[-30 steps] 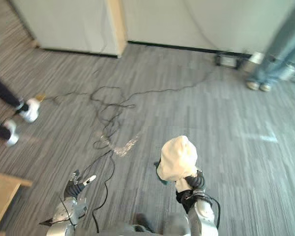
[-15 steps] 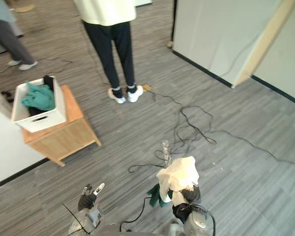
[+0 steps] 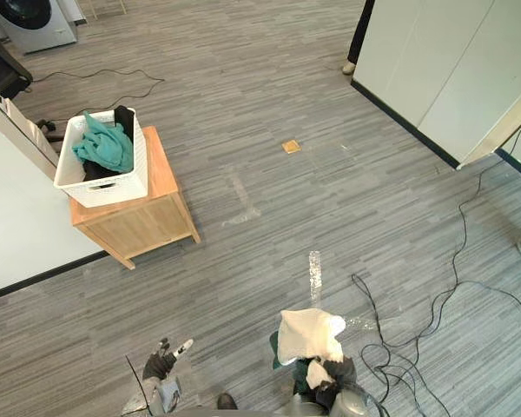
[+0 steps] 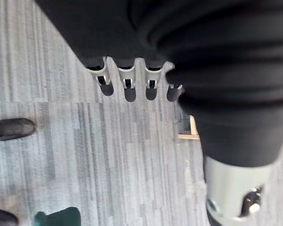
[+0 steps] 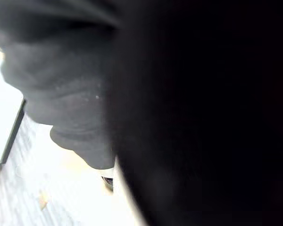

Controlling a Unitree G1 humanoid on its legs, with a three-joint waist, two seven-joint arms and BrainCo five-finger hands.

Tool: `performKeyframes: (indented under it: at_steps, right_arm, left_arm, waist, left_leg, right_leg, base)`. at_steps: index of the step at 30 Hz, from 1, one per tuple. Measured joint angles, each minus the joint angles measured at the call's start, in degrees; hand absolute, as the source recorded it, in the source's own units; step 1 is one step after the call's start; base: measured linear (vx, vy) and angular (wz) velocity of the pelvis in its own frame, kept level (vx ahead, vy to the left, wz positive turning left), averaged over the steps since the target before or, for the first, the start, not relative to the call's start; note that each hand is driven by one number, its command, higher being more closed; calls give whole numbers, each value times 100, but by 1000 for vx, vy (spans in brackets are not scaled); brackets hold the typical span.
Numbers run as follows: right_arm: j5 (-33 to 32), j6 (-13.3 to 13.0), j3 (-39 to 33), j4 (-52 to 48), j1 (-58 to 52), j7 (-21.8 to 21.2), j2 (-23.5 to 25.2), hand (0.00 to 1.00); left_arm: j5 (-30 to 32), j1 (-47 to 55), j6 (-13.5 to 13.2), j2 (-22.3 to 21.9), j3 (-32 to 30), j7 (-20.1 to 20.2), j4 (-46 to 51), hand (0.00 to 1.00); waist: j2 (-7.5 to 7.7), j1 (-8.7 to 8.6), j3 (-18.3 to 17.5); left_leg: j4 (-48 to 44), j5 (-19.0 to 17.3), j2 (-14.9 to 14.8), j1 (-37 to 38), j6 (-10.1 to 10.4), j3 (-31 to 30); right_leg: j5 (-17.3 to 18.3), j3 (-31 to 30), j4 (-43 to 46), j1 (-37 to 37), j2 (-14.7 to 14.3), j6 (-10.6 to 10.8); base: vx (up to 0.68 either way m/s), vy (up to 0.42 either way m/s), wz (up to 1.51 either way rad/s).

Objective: Tidy the bed and pick cloth on bed and put in laundry

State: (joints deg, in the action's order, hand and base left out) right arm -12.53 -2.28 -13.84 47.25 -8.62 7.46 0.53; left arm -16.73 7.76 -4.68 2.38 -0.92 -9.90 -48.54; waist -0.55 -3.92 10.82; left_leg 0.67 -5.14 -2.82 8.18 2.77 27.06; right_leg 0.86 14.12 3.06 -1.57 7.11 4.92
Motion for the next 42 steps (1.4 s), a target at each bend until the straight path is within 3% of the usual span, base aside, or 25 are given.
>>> performKeyframes:
  at_steps: [2,4,6,7,8,12,15,16,17,18,22,23,25,26,29,30,31,32,33,34,36,38,39,40,42]
  right_arm:
    - [-97,-19,-125,298,118,-12,-9,100]
    - [-138,-18,-64,457,211,-22,-91,100]
    - [-153,-40,5,494,279,-32,-138,100]
    - [-151,-39,55,533,278,-19,-215,100]
    - [-147,-28,93,551,331,-12,-288,100]
    - [-133,38,83,818,579,-6,-536,100]
    - [-84,44,77,819,529,-9,-505,100]
    - [-74,47,86,817,466,-9,-449,100]
    - [-45,35,89,808,417,-29,-355,100]
    - [-31,25,88,802,415,-29,-334,100]
    - [-38,-23,65,669,328,-15,-321,100]
    - [-39,-72,50,582,309,-13,-330,100]
    - [-42,-129,49,390,304,-7,-330,100]
    - [-41,-165,84,290,308,-12,-333,100]
    - [-89,-207,90,145,327,-25,-349,100]
    - [-90,-219,105,61,334,-26,-349,100]
    - [-88,-212,147,54,331,-25,-353,100]
    - [-89,-200,160,67,281,-26,-342,100]
    - [-88,-140,144,100,273,-31,-365,100]
    - [-86,-114,140,119,352,-37,-499,100]
    - [-71,-109,139,132,395,-71,-560,100]
    - [-66,-70,160,153,389,-119,-607,100]
    - [-60,-60,203,170,384,-114,-635,100]
    - [-54,-62,418,192,346,-109,-702,100]
    - [-46,-82,573,203,319,-110,-714,100]
  left_arm:
    - [66,-201,1,18,-246,8,-452,0]
    - [134,-245,-2,5,-662,19,-649,0]
    - [164,-254,-5,21,-1019,92,-686,0]
    - [105,-266,-21,-22,-1195,113,-611,0]
    - [126,-309,-66,-11,-1240,106,-527,0]
    - [115,-460,-71,-90,-1015,103,-532,0]
    - [119,-464,-65,-109,-899,104,-539,0]
    - [138,-534,-63,-31,-843,113,-557,0]
    - [155,-557,-60,64,-817,109,-568,0]
    - [158,-577,-49,84,-816,111,-587,0]
    - [163,-653,78,162,-599,99,-834,0]
    - [164,-653,122,174,-436,100,-834,0]
    - [176,-656,142,146,-307,108,-848,0]
    - [178,-685,149,113,-311,104,-855,0]
    - [192,-781,154,88,-311,105,-887,0]
    - [277,-804,149,86,-314,106,-889,0]
    - [370,-814,147,90,-319,105,-893,0]
    - [405,-799,147,101,-328,105,-903,0]
    - [418,-782,149,62,-406,101,-1001,0]
    - [438,-803,152,-83,-460,102,-1081,0]
    - [470,-746,136,-226,-591,112,-1078,0]
    - [493,-727,18,-309,-883,95,-964,0]
    - [487,-717,-21,-305,-888,99,-873,0]
    - [419,-716,-73,-265,-877,85,-638,0]
    - [344,-717,-110,-249,-865,71,-451,0]
  waist:
    - [33,-2,48]
    - [23,52,133]
    - [9,171,310]
    - [58,202,371]
    - [98,300,528]
    - [-74,340,637]
    - [-118,373,629]
    - [0,542,550]
    - [272,508,466]
    - [295,498,459]
    - [305,433,472]
    - [278,342,483]
    - [149,196,556]
    - [109,152,589]
    - [-18,122,655]
    - [-39,64,665]
    - [-3,-41,649]
    - [83,-76,635]
    - [44,-87,671]
    - [-191,-68,718]
    - [-270,-8,711]
    - [-314,5,815]
    - [-359,33,833]
    - [-297,187,928]
    - [-235,345,913]
  left_leg:
    - [-100,-91,-95,14,134,94]
    - [-1044,-611,-534,-250,681,334]
    - [-3065,-792,-1234,-842,630,313]
    - [-4302,-337,-1633,-1395,372,15]
    - [-4989,-279,-1660,-1849,474,-341]
    - [-3857,-445,-946,-2365,418,-387]
    - [-1458,7,-464,-2350,379,-313]
    - [-1324,449,-285,-2287,-308,-332]
    - [-1636,70,-93,-2413,-595,-332]
    - [-1793,-65,-75,-2429,-654,-328]
    - [-1560,-650,239,-1383,-691,-442]
    - [-1349,-718,310,-909,-668,-622]
    - [-947,-718,281,-183,-667,-866]
    - [-818,-733,169,163,-636,-936]
    - [-792,-747,-245,593,-611,-970]
    - [-771,-747,-421,681,-608,-999]
    - [-690,-716,-520,778,-316,-1004]
    - [-580,-743,-514,938,34,-1027]
    - [-461,-861,-661,1292,249,-1120]
    - [-459,-764,-863,1408,386,-1119]
    - [-942,-366,-1038,1278,663,-1294]
    - [-3709,85,-1575,127,590,-1953]
    - [-4564,64,-1727,-270,596,-2045]
    - [-5943,-64,-1901,-996,401,-1909]
    - [-6033,-235,-1804,-1525,262,-1466]
  right_leg:
    - [138,-48,196,97,-42,-76]
    - [510,-38,503,99,-192,-340]
    - [757,-70,662,48,-320,-372]
    - [798,-94,590,-94,-405,-446]
    - [819,-168,492,-261,-412,-500]
    - [839,-477,139,-419,-190,-525]
    - [942,-514,-150,-679,-103,-300]
    - [1142,-612,-194,-791,32,-93]
    - [1181,-577,4,-766,252,150]
    - [1212,-586,300,-678,315,201]
    - [785,-765,4222,553,816,738]
    - [852,-722,5206,824,855,630]
    - [1083,-246,5706,1091,870,232]
    - [1267,25,5512,1331,810,-24]
    - [1463,318,3973,1930,406,-212]
    - [1105,229,2739,2170,232,-201]
    - [442,-69,1305,2245,121,-101]
    - [11,-402,566,2286,122,13]
    - [-931,-693,762,2302,11,-61]
    - [-726,-728,1360,2485,-175,-180]
    - [-37,-697,2201,2676,-221,-319]
    - [588,-306,2319,2040,-284,-396]
    - [647,-175,2177,1759,-331,-443]
    - [727,115,1728,917,-394,-541]
    - [756,384,1130,211,-398,-548]
  base:
    - [-31,-71,-19]
    - [51,-166,-44]
    - [83,-149,-33]
    - [121,-157,-7]
    - [139,-136,-9]
    - [231,35,-37]
    - [476,233,-31]
    - [613,295,-19]
    - [640,285,-8]
    - [565,230,17]
    - [556,270,21]
    - [661,231,72]
    - [568,125,71]
    - [564,1,41]
    - [590,-110,41]
    - [592,-214,70]
    - [769,-293,89]
    - [850,-324,87]
    - [741,-283,50]
    - [575,-218,18]
    - [577,-279,9]
    - [695,-378,63]
    - [696,-300,90]
    - [546,-200,79]
    - [490,-147,84]
